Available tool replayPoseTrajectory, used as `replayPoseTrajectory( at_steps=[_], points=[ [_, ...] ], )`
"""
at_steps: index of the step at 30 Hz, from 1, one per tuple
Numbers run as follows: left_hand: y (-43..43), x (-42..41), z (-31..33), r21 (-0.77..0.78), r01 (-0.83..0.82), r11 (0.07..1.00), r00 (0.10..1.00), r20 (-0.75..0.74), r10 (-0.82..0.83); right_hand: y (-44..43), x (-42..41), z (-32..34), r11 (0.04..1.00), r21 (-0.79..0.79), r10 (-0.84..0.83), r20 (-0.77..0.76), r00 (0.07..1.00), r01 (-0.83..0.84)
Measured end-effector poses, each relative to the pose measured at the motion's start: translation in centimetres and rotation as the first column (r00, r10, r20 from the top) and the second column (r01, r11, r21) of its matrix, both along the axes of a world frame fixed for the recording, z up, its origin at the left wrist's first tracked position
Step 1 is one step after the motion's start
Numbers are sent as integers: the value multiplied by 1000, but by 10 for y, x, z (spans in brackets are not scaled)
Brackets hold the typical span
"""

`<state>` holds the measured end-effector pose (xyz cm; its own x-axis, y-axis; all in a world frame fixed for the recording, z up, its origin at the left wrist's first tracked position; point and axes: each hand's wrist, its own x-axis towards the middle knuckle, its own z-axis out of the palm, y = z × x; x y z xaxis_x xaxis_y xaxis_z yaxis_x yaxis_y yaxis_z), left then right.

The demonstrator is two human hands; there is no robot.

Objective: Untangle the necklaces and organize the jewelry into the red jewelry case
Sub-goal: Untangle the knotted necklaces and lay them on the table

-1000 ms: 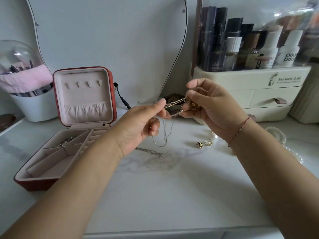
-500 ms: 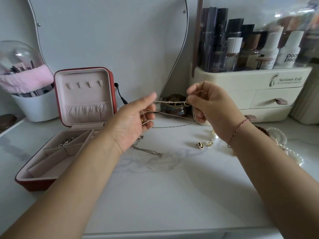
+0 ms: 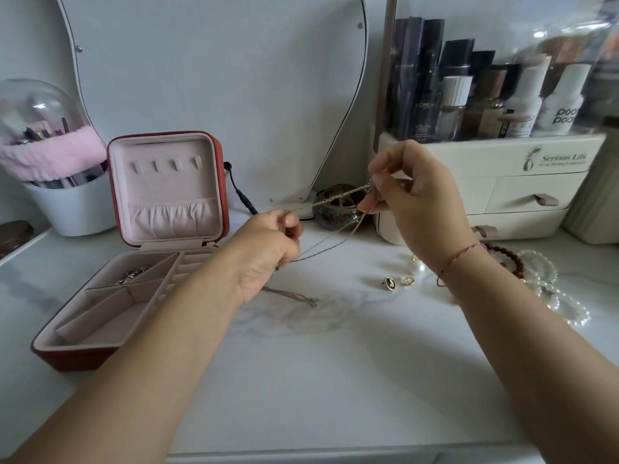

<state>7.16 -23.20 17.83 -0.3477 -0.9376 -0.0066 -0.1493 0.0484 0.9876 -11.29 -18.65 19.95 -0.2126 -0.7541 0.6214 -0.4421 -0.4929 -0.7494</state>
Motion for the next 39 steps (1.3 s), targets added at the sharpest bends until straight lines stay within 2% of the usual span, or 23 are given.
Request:
replayPoseTrajectory(
  at_steps=[4,7,11,14,16,21,25,28,32,39],
  points=[
    [0,2,0,-4,92,996,990,110,-91,-1,-4,0,993,-46,-107,5,994,107],
    [1,4,1,18,160,987,980,115,-161,0,-4,1,993,-59,-105,-11,994,104],
    [9,4,1,47,296,954,937,177,-300,2,-3,6,996,-20,92,119,989,-91],
    [11,2,-1,72,383,921,874,296,-386,3,-2,8,961,44,256,240,937,-274],
    [12,2,-2,86,410,908,853,316,-415,3,-1,7,923,65,350,267,898,-380],
    [14,2,3,113,443,889,852,254,-457,4,-1,5,843,83,482,322,815,-531],
    [17,-2,3,28,376,926,906,197,-374,5,1,6,827,104,487,360,796,-553],
    [16,-6,3,-58,323,945,946,55,-320,6,2,6,818,108,491,379,785,-564],
    [15,-9,5,-82,283,955,932,-213,-295,5,3,4,809,113,495,399,772,-577],
    [21,-15,5,-149,157,976,955,-230,-189,5,7,3,803,138,493,392,777,-580]
  ],
)
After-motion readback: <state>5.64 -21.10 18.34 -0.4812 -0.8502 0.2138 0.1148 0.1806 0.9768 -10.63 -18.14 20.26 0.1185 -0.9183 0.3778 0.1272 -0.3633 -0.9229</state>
